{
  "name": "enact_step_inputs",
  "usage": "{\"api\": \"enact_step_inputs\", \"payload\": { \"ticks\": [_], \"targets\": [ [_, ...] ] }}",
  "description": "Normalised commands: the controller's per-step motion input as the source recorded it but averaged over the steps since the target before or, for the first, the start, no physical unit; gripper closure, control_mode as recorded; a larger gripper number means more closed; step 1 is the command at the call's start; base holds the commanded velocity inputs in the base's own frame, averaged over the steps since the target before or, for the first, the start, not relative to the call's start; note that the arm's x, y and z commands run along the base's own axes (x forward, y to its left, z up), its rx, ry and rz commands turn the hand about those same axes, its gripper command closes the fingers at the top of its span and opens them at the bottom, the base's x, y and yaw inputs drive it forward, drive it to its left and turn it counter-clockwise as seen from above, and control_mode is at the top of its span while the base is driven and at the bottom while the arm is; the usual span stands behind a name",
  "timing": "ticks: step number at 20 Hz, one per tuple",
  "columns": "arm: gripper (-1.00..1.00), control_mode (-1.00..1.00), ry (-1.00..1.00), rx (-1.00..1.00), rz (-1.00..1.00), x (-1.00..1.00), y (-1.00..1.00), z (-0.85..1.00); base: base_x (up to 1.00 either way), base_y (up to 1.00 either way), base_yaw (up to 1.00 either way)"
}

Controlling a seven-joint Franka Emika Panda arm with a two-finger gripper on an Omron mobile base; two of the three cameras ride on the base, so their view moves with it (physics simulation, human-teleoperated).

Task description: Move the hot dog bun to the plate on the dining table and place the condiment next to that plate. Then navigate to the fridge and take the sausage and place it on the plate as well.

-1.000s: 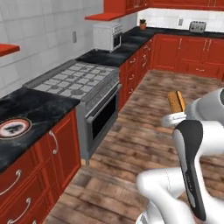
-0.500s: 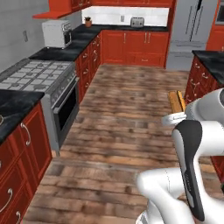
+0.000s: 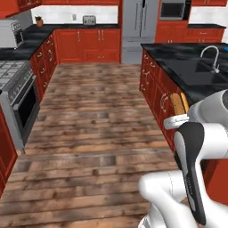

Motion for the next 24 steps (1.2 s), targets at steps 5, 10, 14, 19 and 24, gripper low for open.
{"api": "enact_step_inputs", "payload": {
  "ticks": [5,10,14,19,24],
  "targets": [
    [1.00,1.00,0.00,0.00,0.00,0.00,0.00,0.00,-0.73,-0.83,-0.33],
    [1.00,1.00,0.00,0.00,0.00,0.00,0.00,0.00,0.00,-1.00,-0.19],
    [1.00,1.00,0.00,0.00,0.00,0.00,0.00,0.00,0.22,-1.00,-0.10],
    [1.00,1.00,0.00,0.00,0.00,0.00,0.00,0.00,0.22,-1.00,-0.09],
    [1.00,1.00,0.00,0.00,0.00,0.00,0.00,0.00,0.35,-1.00,-0.08]
  ]
}}
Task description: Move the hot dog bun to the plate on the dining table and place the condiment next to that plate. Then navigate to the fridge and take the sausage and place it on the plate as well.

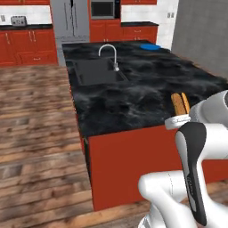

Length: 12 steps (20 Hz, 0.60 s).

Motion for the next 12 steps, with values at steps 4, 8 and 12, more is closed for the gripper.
{"api": "enact_step_inputs", "payload": {
  "ticks": [4,8,12],
  "targets": [
    [1.00,1.00,0.00,0.00,0.00,0.00,0.00,0.00,0.44,-1.00,-0.03],
    [1.00,1.00,0.00,0.00,0.00,0.00,0.00,0.00,0.48,-1.00,-0.01],
    [1.00,1.00,0.00,0.00,0.00,0.00,0.00,0.00,0.53,-1.00,0.00]
  ]
}}
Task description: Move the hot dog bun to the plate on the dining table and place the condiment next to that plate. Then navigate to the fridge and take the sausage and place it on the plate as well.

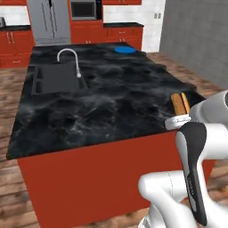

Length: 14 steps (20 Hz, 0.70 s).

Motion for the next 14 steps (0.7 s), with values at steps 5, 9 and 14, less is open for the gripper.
{"api": "enact_step_inputs", "payload": {
  "ticks": [5,9,14],
  "targets": [
    [1.00,1.00,0.00,0.00,0.00,0.00,0.00,0.00,0.49,-1.00,0.00],
    [1.00,1.00,0.00,0.00,0.00,0.00,0.00,0.00,0.44,-1.00,-0.01],
    [1.00,1.00,0.00,0.00,0.00,0.00,0.00,0.00,0.40,-1.00,0.00]
  ]
}}
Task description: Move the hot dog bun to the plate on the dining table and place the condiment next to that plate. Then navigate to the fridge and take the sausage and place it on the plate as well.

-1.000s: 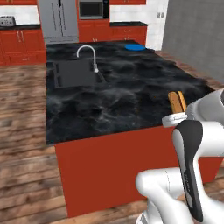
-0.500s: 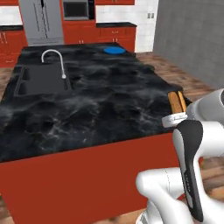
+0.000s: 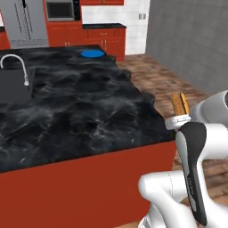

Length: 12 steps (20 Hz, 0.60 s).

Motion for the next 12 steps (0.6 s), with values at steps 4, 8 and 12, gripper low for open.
{"api": "enact_step_inputs", "payload": {
  "ticks": [4,8,12],
  "targets": [
    [1.00,1.00,0.00,0.00,0.00,0.00,0.00,0.00,0.40,-1.00,0.00],
    [1.00,1.00,0.00,0.00,0.00,0.00,0.00,0.00,0.46,-1.00,0.00],
    [1.00,1.00,0.00,0.00,0.00,0.00,0.00,0.00,0.72,-1.00,-0.01]
  ]
}}
